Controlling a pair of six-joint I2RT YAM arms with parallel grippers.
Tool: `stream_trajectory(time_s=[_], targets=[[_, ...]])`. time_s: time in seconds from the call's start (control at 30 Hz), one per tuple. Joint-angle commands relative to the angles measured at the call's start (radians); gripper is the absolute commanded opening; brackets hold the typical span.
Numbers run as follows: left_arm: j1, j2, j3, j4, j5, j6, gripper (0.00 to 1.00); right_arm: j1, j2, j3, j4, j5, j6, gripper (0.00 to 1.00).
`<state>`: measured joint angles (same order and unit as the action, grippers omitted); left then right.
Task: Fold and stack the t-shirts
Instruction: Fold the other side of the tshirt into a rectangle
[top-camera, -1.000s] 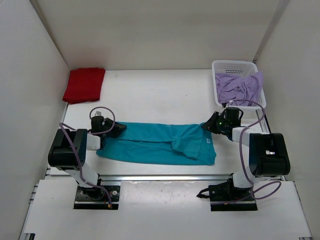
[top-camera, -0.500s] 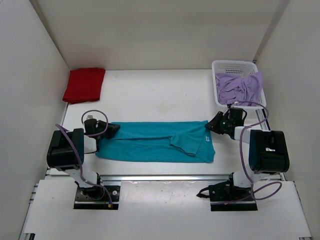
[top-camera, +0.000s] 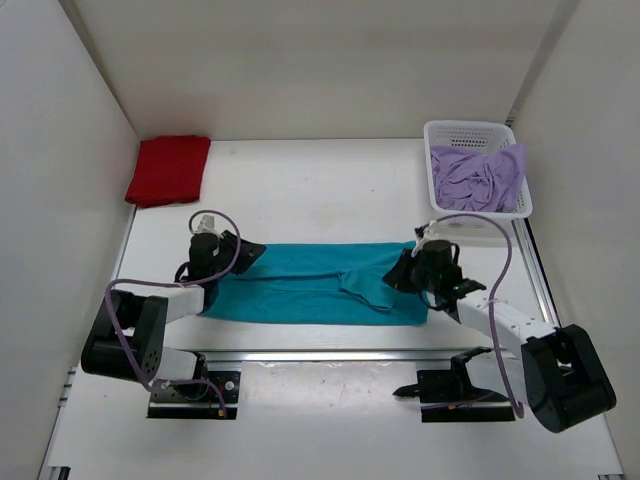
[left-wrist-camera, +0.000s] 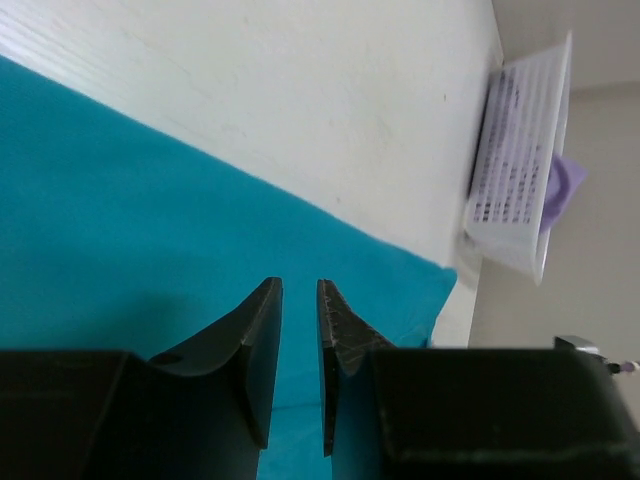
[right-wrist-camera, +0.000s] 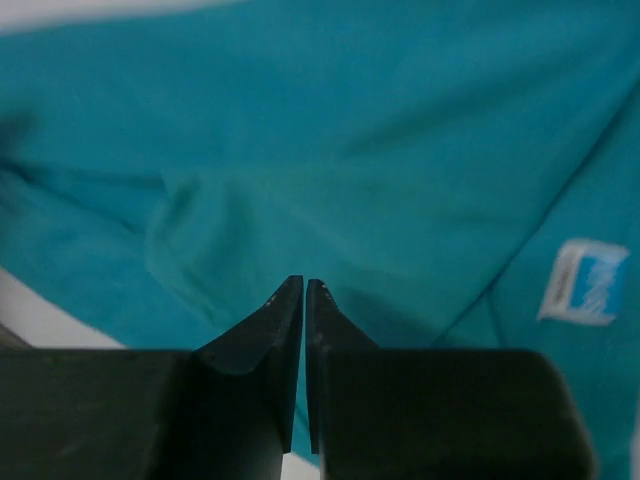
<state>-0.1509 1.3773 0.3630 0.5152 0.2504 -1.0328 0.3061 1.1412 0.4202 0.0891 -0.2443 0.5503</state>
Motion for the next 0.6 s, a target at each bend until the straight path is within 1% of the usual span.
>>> stream_trajectory(time_s=[0.0, 0.03, 0.13, 0.23, 0.27, 0.3, 0.37, 0.47, 0.5, 0.57], targets=[[-0.045, -0.017, -0.033, -0.018, -0.013, 0.024, 0.31, 0.099, -0.047, -0.092, -0.049, 0.054, 0.037, 0.03], [-0.058, -0.02, -0.038, -0.011, -0.004, 0.025, 0.31, 0.135, -0.067, -0.113, -0.063, 0.066, 0.04, 0.01], [-0.044, -0.023, -0.056, -0.023, 0.016, 0.034, 0.3, 0.18, -0.121, -0.156, -0.086, 0.073, 0.065, 0.0], [0.034, -0.053, -0.091, -0.05, 0.004, 0.043, 0.31, 0.206, -0.173, -0.195, -0.123, 0.12, 0.077, 0.0], [0.059, -0.064, -0.107, -0.038, 0.015, 0.027, 0.31, 0.186, -0.172, -0.199, -0.121, 0.114, 0.073, 0.0], [0.117, -0.07, -0.139, 0.0, 0.038, -0.011, 0.31, 0.144, -0.169, -0.205, -0.126, 0.068, 0.06, 0.0], [0.233, -0.078, -0.17, 0.044, 0.082, -0.032, 0.31, 0.119, -0.175, -0.186, -0.143, 0.031, 0.042, 0.0], [0.298, -0.115, -0.142, 0.009, 0.066, -0.02, 0.3, 0.128, -0.199, -0.112, -0.198, 0.065, -0.001, 0.05], [0.307, -0.122, -0.136, -0.003, 0.04, -0.018, 0.31, 0.12, -0.195, -0.098, -0.209, 0.069, -0.016, 0.06], [0.33, -0.13, -0.131, -0.014, 0.009, -0.01, 0.32, 0.091, -0.187, -0.051, -0.207, 0.028, -0.033, 0.07]])
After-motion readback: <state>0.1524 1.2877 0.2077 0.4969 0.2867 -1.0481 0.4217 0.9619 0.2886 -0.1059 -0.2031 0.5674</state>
